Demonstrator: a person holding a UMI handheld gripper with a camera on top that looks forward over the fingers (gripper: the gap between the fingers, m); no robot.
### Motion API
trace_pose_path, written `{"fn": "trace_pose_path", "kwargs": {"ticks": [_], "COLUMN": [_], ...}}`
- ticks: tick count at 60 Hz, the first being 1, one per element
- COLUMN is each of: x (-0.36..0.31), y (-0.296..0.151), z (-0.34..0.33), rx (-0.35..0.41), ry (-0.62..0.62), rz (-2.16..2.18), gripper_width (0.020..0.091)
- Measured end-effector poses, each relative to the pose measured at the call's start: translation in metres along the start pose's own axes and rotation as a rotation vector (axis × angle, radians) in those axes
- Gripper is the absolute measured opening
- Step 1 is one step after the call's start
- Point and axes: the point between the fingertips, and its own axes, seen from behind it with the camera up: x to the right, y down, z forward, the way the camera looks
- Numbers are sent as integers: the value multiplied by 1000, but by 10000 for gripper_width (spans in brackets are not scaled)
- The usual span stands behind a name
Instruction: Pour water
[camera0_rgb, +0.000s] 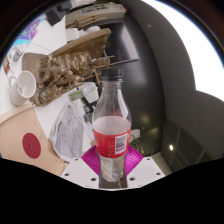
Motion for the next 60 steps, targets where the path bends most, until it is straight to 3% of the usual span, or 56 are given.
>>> {"fn": "trace_pose_path", "kwargs": {"ticks": [5, 11, 27, 33, 43, 60], "x": [-26, -52, -90, -92, -91, -100], "y": [-40, -66, -91, -88, -75, -58], "z": [10, 18, 33, 35, 33, 6], "rx": [65, 87, 163, 148, 104, -39], "ry": [16, 38, 92, 76, -19, -355], "rz": [-211, -426, -834, -833, -580, 495], "gripper_width": [263, 262, 263, 263, 263, 265]}}
